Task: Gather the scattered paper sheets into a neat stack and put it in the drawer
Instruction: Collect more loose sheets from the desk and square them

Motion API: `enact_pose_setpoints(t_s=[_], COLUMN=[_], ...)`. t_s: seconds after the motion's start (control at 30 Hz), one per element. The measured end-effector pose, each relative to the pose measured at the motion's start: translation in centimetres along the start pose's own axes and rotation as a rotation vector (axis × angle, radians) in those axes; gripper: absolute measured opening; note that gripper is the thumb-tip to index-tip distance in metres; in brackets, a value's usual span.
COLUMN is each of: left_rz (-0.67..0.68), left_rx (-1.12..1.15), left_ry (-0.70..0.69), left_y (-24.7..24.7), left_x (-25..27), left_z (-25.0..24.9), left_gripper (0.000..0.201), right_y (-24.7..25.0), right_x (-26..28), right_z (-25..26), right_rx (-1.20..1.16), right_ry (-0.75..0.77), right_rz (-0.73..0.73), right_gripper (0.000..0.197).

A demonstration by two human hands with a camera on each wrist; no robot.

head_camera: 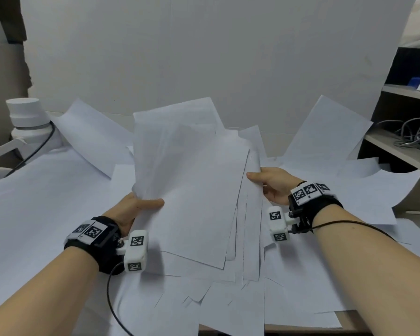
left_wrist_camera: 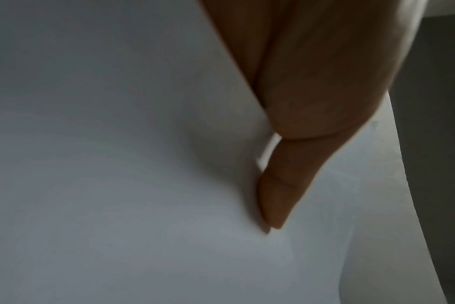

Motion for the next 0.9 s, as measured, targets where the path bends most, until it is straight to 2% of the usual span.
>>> enact_pose_setpoints(t_s=[0.03,0.13,0.2,0.33,0.43,0.57,0.67,0.8,0.9], left_rz=[0.005,0.026,0.051,0.054,0.0,-0.055,-0.064,-0.1,-0.141], left_rx=[0.026,0.105,0.115,0.091,0.072,0.119,0.207,0.262,0.253], left_ry=[0.005,0.009,0.011,0.003,-0.007,0.028,0.059,0.056,0.076], left_y=[0.1,-0.3,-1.0,-0.9,0.7,2.3,2.3,1.8,1.7], left_x=[0.0,-0.1,-0.3,-0.5,-1.2,-1.8,-1.9,-2.3,-2.5], left_z=[0.1,0.5,0.9,0.8,0.5,1.6,2.3,2.2,2.4], left_gripper=[0.059,0.071,0.067,0.04,0.042,0.044,0.042,0.032,0.028], right_y=[0.1,-0.1,-0.1,0.4,-0.1,-1.2,-1.3,-1.9,-2.7], right_x=[-0.2,-0.8,-1.0,-1.1,-0.9,-0.6,-0.5,0.0,0.2], right_z=[0.3,0.9,1.5,2.2,1.6,-1.1,-1.9,-2.6,-4.1], right_rx=[-0.045,-0.118,-0.08,-0.103,-0.056,0.264,0.366,0.277,0.312], right_ry=[0.022,0.097,0.148,0.203,0.144,-0.04,-0.08,-0.103,-0.159], right_rz=[-0.01,-0.043,-0.122,-0.186,-0.087,0.056,0.02,-0.015,0.003], right_gripper=[0.02,0.026,0.027,0.028,0.03,0.03,0.037,0.035,0.047])
Point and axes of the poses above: each hand's wrist, its own x-axis away from the middle knuckle, its own y-axis out of the back of the hand, z = x × y, the point moved 10 cm from there along -x, towards the middle knuckle, and after that the axes turned 6 degrees about -y, right-handed, at the moved point
